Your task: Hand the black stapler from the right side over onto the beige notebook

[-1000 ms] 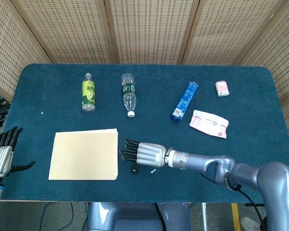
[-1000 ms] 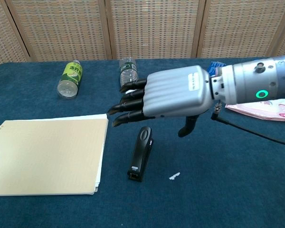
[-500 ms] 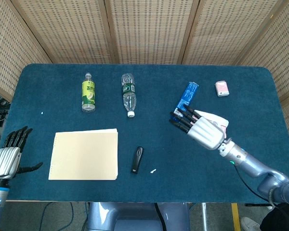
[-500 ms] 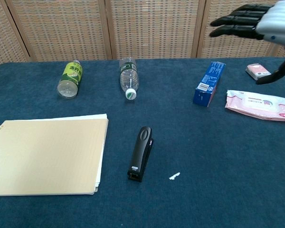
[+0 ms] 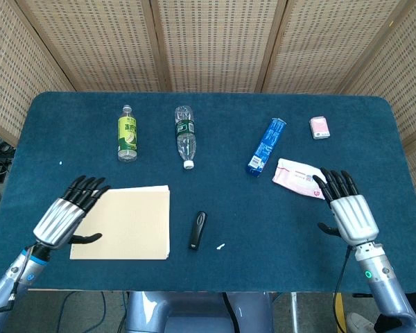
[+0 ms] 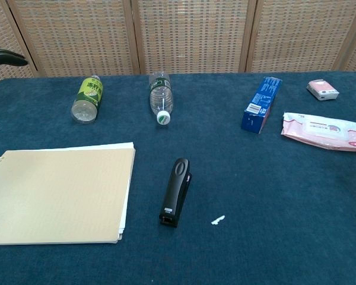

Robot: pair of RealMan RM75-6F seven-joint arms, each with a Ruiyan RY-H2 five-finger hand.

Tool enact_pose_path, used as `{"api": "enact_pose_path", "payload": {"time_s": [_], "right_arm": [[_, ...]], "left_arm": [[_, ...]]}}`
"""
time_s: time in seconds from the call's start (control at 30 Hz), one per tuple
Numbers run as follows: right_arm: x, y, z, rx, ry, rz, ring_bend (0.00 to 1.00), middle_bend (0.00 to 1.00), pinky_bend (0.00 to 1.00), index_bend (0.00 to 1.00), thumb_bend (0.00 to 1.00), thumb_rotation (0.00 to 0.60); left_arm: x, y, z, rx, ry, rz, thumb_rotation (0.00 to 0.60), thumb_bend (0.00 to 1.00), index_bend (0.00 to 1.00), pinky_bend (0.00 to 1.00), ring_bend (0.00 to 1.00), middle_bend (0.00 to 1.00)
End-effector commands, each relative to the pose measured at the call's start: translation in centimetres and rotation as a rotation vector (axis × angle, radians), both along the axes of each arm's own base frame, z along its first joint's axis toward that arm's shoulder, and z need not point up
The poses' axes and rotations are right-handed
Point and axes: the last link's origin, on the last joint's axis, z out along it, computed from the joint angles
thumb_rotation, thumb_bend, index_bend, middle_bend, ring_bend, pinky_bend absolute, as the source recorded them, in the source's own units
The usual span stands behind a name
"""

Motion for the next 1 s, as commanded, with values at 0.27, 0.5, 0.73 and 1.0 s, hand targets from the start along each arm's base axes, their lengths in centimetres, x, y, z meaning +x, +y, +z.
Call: {"api": "enact_pose_path", "payload": {"time_s": [0.27, 0.5, 0.73, 1.0], "right_arm": [[-2.3, 2.4, 0.0, -0.096, 0.008, -0.103, 0.0, 0.0, 0.0, 0.0, 0.0, 0.6], [-3.2, 2.2, 1.0, -0.118, -0.009, -0.125, 0.0, 0.0, 0.0, 0.0, 0.0, 0.6], [-3.5, 2.0, 1.5, -0.124, -0.03, -0.135, 0.0, 0.0, 0.0, 0.0, 0.0, 0.6], [-3.8, 1.8, 2.3, -0.146, -0.055, -0.142, 0.0, 0.0, 0.0, 0.0, 0.0, 0.6]], "left_arm": [[5.6, 4.6, -4.8, -0.159, 0.224, -0.565, 0.6, 0.0, 0.0, 0.0, 0.0, 0.0], [7.2, 8.0, -8.1, -0.204, 0.358, -0.807, 0.6, 0.01, 0.0, 0.0, 0.0, 0.0], [9.0, 9.4, -11.1, -0.225, 0.366, -0.897, 0.6, 0.07, 0.0, 0.0, 0.0, 0.0], [11.3, 10.2, -14.6, -0.272, 0.43, -0.982, 0.6, 0.19, 0.0, 0.0, 0.03, 0.0]]}}
